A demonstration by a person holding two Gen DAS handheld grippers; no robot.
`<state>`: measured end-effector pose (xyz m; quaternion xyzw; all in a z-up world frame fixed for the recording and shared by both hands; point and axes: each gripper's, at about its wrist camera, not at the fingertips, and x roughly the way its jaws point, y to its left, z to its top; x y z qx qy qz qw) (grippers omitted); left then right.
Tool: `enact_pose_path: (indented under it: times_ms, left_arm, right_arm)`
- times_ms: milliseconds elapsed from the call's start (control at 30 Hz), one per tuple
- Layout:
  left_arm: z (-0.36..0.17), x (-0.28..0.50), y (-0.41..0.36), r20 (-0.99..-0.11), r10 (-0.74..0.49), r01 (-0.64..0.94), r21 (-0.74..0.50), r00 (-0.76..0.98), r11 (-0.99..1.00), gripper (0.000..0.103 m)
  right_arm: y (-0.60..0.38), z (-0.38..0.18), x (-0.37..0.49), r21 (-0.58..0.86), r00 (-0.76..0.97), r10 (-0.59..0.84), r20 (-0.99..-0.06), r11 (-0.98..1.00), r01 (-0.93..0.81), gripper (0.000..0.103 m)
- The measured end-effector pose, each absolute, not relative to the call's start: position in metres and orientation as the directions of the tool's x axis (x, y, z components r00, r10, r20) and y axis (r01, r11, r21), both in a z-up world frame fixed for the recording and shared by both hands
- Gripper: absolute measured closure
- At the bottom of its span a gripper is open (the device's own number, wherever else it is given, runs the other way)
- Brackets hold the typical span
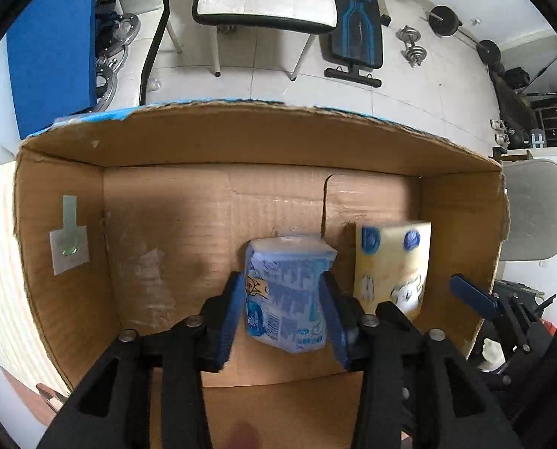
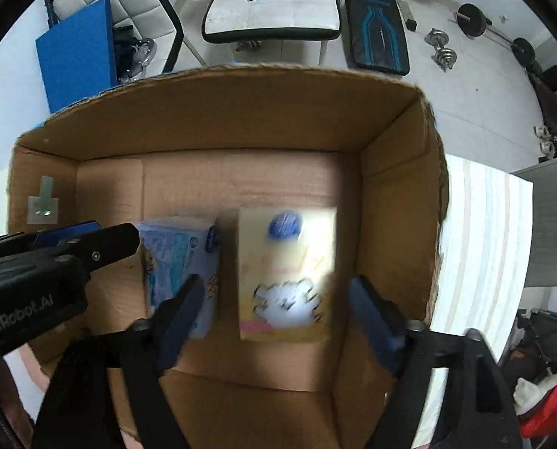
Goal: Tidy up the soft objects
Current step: 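Carry both packs into the box and open both grippers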
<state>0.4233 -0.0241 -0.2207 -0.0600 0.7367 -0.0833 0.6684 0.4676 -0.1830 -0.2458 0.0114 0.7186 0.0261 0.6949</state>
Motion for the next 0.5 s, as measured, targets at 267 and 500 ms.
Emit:
enact_pose_path:
  times_ms: [267, 500]
  left_arm:
    - [-0.205, 0.434, -0.024, -0.986, -0.168, 0.053, -0.167, 0.022, 0.985, 0.001]
    - [-0.179, 0.393, -0.015, -0.979, -0.183, 0.046, -0.18, 0.087, 0.983, 0.001]
  right_arm:
    - [-0.199, -0.219, 0.441, 0.069, 0.01, 0.069, -0.998, 0.997, -0.019, 0.0]
    - [-0.199, -0.185, 0.393, 0.088, 0.095, 0.091, -0.991, 0.995, -0.041, 0.0]
